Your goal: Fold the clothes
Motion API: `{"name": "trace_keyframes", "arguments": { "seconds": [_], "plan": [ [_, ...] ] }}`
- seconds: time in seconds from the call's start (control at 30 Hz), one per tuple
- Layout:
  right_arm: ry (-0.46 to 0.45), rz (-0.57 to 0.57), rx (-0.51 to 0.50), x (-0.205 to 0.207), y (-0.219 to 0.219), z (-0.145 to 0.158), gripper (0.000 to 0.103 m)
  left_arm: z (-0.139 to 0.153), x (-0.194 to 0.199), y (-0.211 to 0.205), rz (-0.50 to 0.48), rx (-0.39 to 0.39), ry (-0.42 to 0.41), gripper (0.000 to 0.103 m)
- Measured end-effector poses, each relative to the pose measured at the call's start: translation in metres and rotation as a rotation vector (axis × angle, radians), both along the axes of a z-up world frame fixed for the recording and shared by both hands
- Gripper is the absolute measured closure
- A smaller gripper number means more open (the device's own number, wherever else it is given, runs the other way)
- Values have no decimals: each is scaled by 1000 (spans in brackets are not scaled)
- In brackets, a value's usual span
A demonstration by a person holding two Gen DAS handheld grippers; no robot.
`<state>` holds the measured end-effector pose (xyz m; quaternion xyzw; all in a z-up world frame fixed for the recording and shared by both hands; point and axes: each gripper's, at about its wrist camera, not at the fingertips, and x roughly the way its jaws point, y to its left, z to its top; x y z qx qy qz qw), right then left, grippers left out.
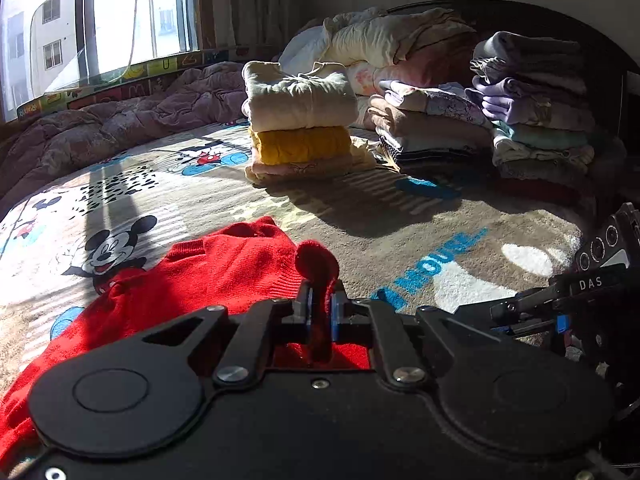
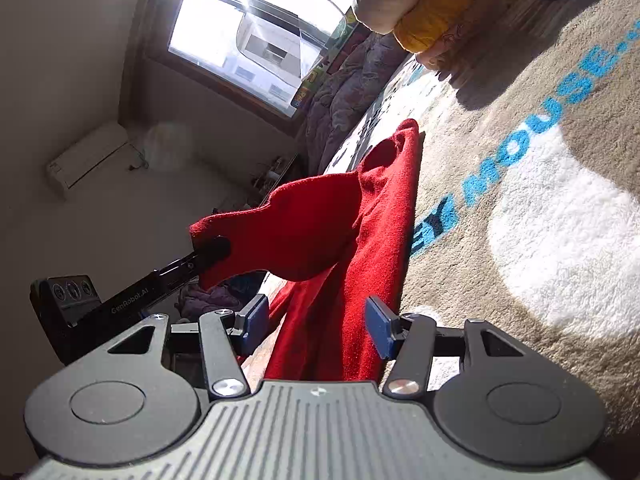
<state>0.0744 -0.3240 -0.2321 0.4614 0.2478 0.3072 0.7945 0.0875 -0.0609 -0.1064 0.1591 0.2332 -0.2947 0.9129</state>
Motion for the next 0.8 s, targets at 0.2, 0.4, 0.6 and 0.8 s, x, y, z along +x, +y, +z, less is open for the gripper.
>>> {"name": "trace_keyframes", "arguments": {
  "seconds": [0.2,0.4,0.6,0.8],
  "plan": [
    [55,-55,95,11,-15,-14,45,-22,-17,-11,-158,149,-17,97],
    [49,6,95,22,-3,-16,45,-34,-26,-19,-227,229,-16,97],
    [58,62,80,23,8,-17,45,-43,-41,-27,-320,302,-9,97],
    [63,87,64,23,14,-18,45,-54,-42,-22,-291,324,7,97]
  ]
}}
